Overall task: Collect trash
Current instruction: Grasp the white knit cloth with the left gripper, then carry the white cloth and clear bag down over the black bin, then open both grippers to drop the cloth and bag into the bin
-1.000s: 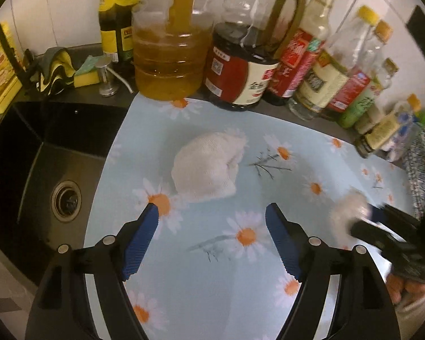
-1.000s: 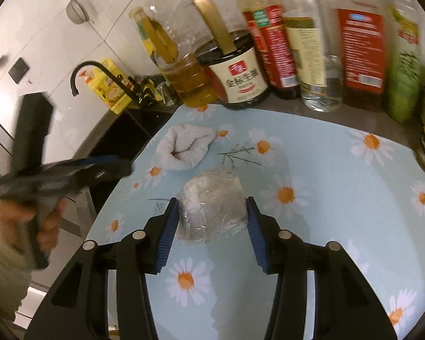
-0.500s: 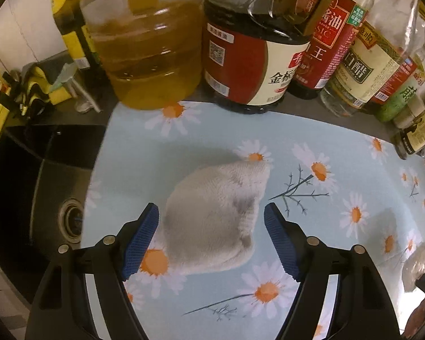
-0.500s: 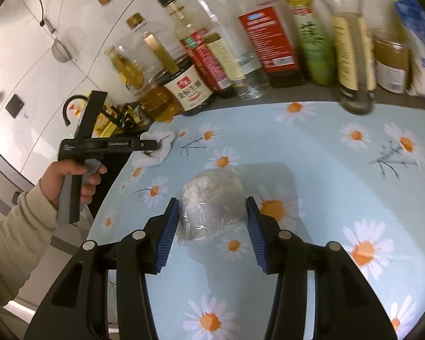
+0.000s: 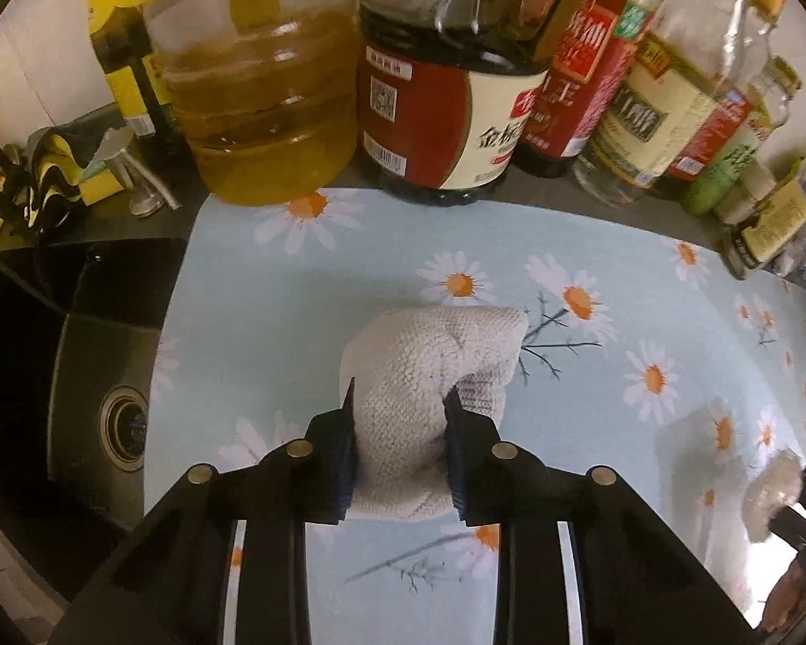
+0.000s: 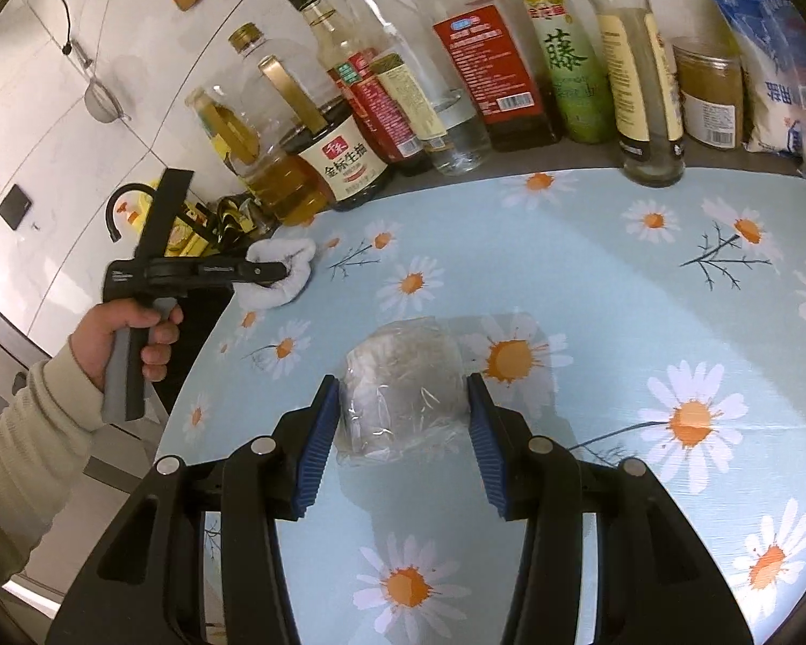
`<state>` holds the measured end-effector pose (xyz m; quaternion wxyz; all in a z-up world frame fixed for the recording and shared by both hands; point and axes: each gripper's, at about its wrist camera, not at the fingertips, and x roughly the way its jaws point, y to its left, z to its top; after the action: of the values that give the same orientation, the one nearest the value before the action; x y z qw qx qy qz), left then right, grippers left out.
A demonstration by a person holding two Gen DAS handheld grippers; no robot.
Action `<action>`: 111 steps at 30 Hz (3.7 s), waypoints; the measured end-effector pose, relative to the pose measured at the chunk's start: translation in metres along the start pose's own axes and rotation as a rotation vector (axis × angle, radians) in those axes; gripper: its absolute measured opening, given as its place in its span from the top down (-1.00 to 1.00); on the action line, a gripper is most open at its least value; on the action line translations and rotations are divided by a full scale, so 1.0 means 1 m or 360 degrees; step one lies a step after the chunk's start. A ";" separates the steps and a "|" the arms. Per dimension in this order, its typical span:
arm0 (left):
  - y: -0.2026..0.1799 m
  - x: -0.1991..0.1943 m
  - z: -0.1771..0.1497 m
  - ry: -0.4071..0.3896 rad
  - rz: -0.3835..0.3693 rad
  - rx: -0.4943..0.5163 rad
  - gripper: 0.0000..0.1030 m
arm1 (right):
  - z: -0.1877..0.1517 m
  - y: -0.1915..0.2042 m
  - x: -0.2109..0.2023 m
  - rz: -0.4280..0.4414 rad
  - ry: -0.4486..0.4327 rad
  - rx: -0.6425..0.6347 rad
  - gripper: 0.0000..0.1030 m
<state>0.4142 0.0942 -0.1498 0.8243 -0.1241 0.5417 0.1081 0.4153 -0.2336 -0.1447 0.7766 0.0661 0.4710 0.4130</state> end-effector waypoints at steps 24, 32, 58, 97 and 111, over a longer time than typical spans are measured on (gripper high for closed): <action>0.055 -0.116 -0.124 -0.0252 -0.0382 0.0191 0.51 | -0.072 0.152 -0.017 -0.0270 -0.0127 -0.0051 0.07; 0.078 -0.142 -0.184 -0.0244 -0.0465 0.0277 0.50 | -0.118 0.203 -0.015 -0.0332 -0.0120 -0.0013 0.07; 0.102 -0.135 -0.327 0.0003 -0.0591 0.0370 0.50 | -0.239 0.277 0.003 -0.0396 0.0009 0.0075 0.06; 0.091 -0.011 -0.374 0.0538 -0.0459 0.0220 -0.13 | -0.281 0.198 0.085 -0.0260 0.0468 0.0373 -0.33; 0.086 -0.045 -0.373 0.0477 -0.0455 0.0142 -0.13 | -0.274 0.200 0.038 -0.0359 0.0403 0.0343 -0.33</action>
<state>0.0469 0.0535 -0.2584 0.7460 -0.1778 0.6395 -0.0536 0.0924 -0.1557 -0.2221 0.7410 0.0433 0.6108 0.2756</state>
